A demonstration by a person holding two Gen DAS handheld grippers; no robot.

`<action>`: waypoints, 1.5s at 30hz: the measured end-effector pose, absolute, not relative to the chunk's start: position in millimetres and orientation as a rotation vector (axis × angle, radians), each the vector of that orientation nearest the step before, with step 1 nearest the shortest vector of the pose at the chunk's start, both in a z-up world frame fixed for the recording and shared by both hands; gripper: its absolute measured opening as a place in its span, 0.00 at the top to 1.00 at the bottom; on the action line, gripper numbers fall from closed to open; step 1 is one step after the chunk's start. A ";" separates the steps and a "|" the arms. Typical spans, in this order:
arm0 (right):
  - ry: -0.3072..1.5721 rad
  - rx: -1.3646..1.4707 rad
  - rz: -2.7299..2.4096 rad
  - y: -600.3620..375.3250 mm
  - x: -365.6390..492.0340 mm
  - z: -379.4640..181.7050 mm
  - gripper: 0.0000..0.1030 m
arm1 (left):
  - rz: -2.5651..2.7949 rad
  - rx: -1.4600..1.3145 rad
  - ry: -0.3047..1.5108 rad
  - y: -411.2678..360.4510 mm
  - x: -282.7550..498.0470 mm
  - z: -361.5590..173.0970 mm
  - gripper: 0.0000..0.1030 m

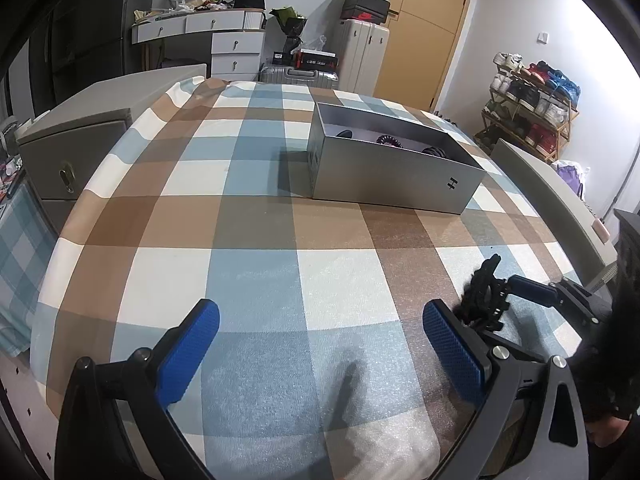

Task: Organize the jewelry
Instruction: 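Grasp a long black hair clip with the right tool, then grasp the other long black hair clip with the left tool while the right tool holds its clip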

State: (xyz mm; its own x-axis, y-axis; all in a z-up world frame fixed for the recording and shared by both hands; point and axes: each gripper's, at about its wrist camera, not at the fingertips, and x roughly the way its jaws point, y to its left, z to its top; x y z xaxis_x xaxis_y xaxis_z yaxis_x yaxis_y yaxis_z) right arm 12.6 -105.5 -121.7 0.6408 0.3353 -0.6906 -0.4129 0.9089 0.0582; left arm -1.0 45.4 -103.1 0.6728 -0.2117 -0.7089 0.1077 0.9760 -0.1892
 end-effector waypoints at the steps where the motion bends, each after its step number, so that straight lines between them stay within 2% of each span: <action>1: 0.760 -0.104 0.430 -107.1 10.8 -120.3 0.13 | -0.182 -0.136 0.816 45.5 -1.0 -103.1 0.03; 2: 0.759 -0.097 0.435 -108.9 9.7 -118.5 0.15 | -0.182 -0.136 0.818 44.6 -0.6 -102.7 0.03; 3: 0.758 -0.090 0.439 -110.6 9.3 -116.4 0.33 | -0.183 -0.135 0.819 43.6 -0.1 -102.6 0.03; 4: 0.763 -0.084 0.443 -112.3 8.9 -115.6 0.38 | -0.186 -0.133 0.821 43.0 -0.3 -102.4 0.03; 23: 0.762 -0.030 0.464 -126.1 4.6 -125.6 0.38 | -0.189 -0.109 0.844 30.6 4.7 -104.6 0.03; 37: 0.706 0.166 0.432 -174.6 5.5 -111.6 0.39 | -0.328 -0.056 0.865 3.0 18.9 -99.2 0.04; 45: 0.652 0.262 0.347 -214.5 6.8 -104.7 0.39 | -0.454 0.063 0.874 -36.1 29.6 -100.0 0.04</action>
State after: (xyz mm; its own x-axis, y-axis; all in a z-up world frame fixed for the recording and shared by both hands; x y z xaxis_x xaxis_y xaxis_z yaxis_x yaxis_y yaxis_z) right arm 6.8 -214.5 -104.7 0.7407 0.3941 -0.5441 -0.2315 0.9100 0.3439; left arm 29.6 -36.1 -100.0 0.5528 -0.3588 -0.7521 0.4091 0.9032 -0.1301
